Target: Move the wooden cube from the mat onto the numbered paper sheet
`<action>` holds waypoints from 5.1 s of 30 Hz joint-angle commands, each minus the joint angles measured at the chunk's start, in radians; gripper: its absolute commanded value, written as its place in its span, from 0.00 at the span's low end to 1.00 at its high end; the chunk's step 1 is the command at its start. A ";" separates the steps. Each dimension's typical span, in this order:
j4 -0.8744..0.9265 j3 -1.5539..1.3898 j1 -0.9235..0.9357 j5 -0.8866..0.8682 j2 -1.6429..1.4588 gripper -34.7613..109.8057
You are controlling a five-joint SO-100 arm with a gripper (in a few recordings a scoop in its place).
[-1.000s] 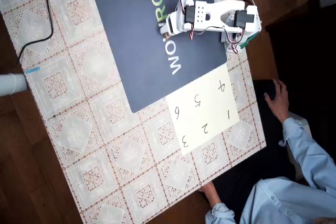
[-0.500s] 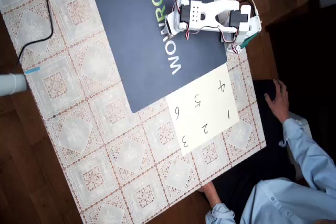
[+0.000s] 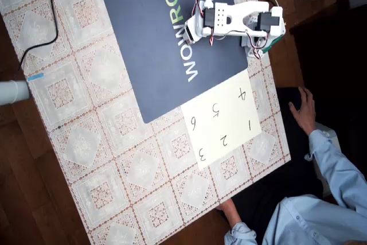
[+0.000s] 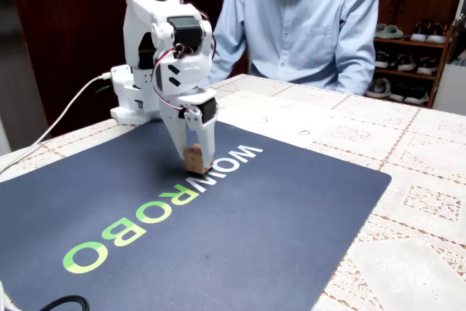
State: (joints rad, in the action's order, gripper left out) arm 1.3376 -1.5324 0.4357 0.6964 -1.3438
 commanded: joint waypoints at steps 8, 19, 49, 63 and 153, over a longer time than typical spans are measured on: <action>0.140 -0.100 -0.327 -0.364 -0.483 0.24; 0.054 0.259 -0.884 -0.531 -0.176 0.24; 0.345 1.575 -1.052 -0.606 0.922 0.24; 0.385 1.612 -0.983 -0.595 0.951 0.24; 0.112 -1.344 -0.166 -0.453 -1.910 0.27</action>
State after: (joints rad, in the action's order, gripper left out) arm 1.4389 -2.8087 0.2608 0.2316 -3.2428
